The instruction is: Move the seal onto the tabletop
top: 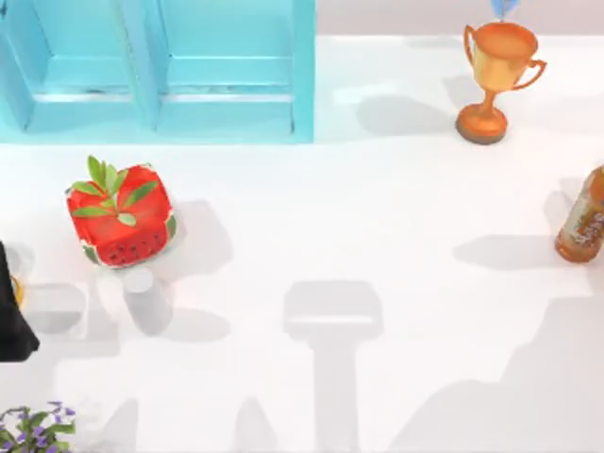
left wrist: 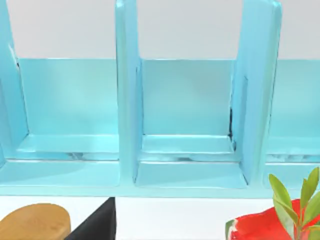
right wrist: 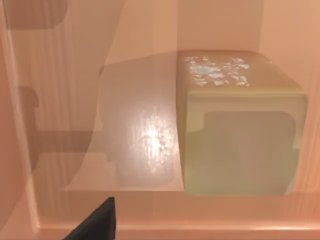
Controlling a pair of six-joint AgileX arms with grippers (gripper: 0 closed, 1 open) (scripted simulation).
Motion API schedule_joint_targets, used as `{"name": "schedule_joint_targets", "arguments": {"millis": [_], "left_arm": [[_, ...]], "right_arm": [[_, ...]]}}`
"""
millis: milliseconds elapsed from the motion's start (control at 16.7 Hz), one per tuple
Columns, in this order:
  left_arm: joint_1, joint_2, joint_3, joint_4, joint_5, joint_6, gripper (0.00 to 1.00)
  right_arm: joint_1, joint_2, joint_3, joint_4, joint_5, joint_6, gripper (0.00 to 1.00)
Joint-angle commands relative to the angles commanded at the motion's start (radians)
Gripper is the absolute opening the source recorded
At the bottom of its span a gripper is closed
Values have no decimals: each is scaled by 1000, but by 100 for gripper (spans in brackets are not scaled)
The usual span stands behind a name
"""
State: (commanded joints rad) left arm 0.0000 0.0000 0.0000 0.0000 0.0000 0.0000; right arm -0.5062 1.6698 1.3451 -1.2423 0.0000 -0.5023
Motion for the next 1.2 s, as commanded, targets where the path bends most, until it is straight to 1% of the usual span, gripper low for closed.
{"name": "schedule_joint_targets", "arguments": {"millis": [240,660,780,1020,1200], "left_arm": [[0,0,0,0,0,0,100],[0,0,0,0,0,0,100],[0,0,0,0,0,0,100],[0,0,0,0,0,0,100],[0,0,0,0,0,0,100]], "right_arm": [[-1,20,-55,67,0,3,100],[-1,99,-261,363,0,4,100],[-1,110,-285,392,0,4,100],[-1,110,-286,393,0,4,100],[-1,110,-286,393,0,4,77]]}}
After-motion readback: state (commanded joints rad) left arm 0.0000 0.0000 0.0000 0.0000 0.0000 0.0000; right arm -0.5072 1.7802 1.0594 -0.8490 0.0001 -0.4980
